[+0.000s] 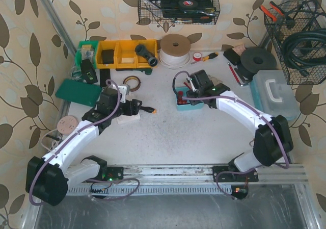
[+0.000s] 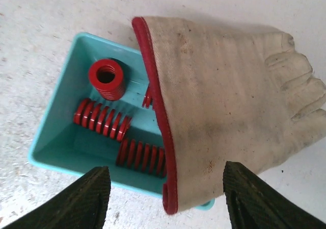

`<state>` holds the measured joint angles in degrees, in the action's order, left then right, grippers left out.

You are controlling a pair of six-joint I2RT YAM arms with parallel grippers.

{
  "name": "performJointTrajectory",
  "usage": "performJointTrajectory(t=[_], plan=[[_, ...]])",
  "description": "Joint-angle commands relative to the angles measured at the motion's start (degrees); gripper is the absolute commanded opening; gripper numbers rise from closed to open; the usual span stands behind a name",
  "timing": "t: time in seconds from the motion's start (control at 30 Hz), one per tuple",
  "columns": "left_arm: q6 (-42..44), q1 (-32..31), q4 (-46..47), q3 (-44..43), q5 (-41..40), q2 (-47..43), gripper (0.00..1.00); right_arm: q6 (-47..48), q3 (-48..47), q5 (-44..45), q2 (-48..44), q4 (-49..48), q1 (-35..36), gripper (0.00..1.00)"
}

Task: Install the large spring

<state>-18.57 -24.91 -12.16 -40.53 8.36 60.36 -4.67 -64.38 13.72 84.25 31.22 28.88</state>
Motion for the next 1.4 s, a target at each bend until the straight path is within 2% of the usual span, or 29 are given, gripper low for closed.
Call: performJointTrajectory(t=[0.0, 0.17, 0.43, 0.5, 0.6, 0.63, 0.9, 1.2, 1.37], plan=[[3.17, -0.84, 4.19, 2.83, -7.02, -1.95, 0.81, 1.87, -1.73, 5.11, 3.48, -1.59, 0.87, 0.62], [4.22, -0.98, 5.56, 3.89, -7.16, -2.17, 0.81, 3.52, -2.49, 8.56, 6.63, -1.66, 1.2, 0.6], [4.22, -1.45, 6.06, 5.36, -8.49, -5.25, 0.82, 4.94, -2.39, 13.68, 8.78, -2.15, 1.09, 0.35], [4.24, -1.5, 6.09, 5.38, -8.47, -5.59, 0.82, 5.19, -2.34, 14.7, 9.0, -2.17, 1.01, 0.26], [4.53, -1.63, 5.82, 5.21, -8.25, -5.6, 0.82, 5.15, -2.39, 15.11, 8.73, -2.24, 0.4, 0.04], [4.56, -1.7, 5.76, 5.13, -8.26, -5.58, 0.82, 5.05, -2.68, 15.49, 8.57, -2.1, 0.15, 0.0], [4.62, -1.9, 5.4, 5.03, -8.47, -5.36, 0.81, 2.96, -5.83, 16.64, 10.45, -4.37, -5.55, 0.0], [4.74, -2.12, 4.83, 4.83, -9.28, -5.33, 0.82, 1.09, -14.42, 17.5, 22.48, -11.21, -9.34, 0.0], [4.77, -2.16, 5.02, 4.7, -9.01, -4.95, 0.81, -0.56, -17.0, 14.47, 27.24, -13.8, -11.74, 0.0]])
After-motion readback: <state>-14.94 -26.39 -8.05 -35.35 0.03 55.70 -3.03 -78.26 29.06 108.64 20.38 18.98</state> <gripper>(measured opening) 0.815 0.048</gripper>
